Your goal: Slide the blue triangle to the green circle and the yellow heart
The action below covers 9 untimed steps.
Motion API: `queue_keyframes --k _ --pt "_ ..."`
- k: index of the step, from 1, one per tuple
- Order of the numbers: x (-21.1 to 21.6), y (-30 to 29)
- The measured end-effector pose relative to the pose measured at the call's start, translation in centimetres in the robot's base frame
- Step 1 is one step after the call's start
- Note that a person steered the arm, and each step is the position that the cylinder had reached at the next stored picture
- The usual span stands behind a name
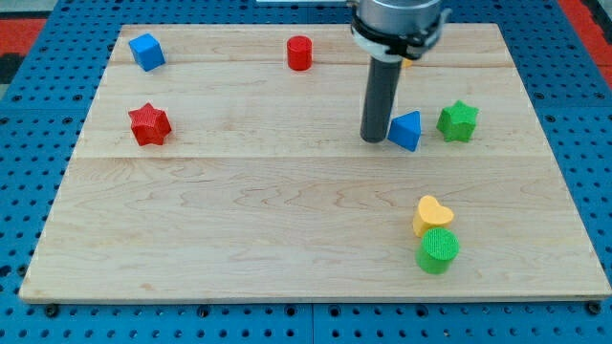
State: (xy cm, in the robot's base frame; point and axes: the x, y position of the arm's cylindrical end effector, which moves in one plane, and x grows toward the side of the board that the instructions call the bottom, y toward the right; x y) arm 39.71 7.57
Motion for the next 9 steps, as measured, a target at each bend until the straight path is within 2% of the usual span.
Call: queue_keyframes --k 1,2,4,5,6,7,8,9 --pt "-2.5 2.9" --pt "1.7 6.6" --pt "11.4 10.1" --pt "13.9 11.2" --pt "13.9 11.3" --pt "14.5 15.9" --pt "15.9 16.2" --pt "13.8 8.3"
